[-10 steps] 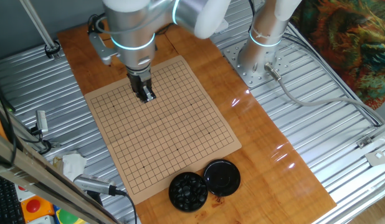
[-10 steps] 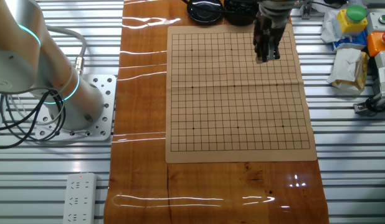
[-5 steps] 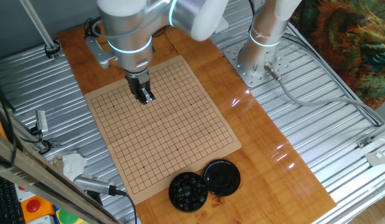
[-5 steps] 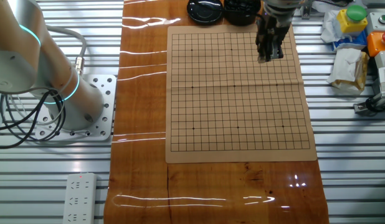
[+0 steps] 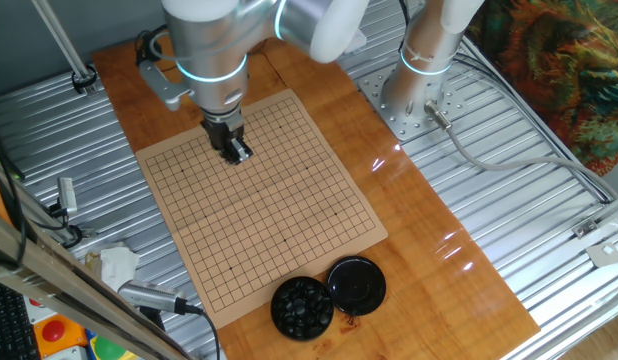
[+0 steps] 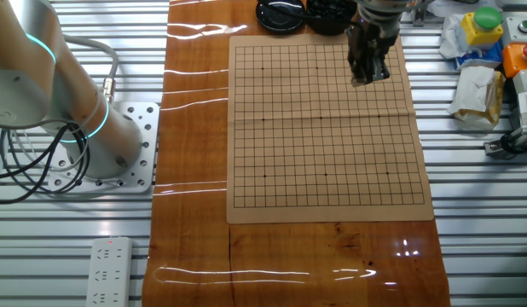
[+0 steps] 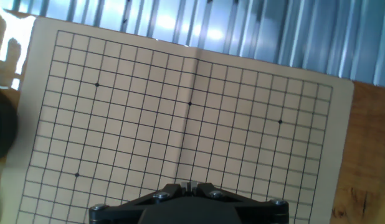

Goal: Play the first move as black on the 3-4 point in the upper right corner of the Go board

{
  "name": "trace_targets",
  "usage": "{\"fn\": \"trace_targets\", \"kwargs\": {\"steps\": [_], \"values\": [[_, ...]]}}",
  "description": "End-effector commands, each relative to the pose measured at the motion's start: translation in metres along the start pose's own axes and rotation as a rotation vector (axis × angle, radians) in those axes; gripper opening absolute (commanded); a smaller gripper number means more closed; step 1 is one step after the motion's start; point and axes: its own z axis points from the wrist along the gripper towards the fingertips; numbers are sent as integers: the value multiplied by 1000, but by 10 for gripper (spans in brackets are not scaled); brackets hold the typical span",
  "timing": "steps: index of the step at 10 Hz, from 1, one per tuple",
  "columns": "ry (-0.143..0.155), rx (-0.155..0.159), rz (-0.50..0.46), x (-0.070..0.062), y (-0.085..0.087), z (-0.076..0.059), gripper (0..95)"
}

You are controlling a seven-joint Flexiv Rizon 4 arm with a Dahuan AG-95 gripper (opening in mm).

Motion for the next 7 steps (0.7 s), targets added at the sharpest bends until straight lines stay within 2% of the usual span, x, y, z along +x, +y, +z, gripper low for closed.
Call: {"fn": "trace_targets", "kwargs": {"steps": [1, 5, 7], "values": [[-3, 5, 24, 2, 0, -1, 0], [1, 4, 56, 2, 0, -1, 0], [0, 1, 102, 2, 0, -1, 0]]}}
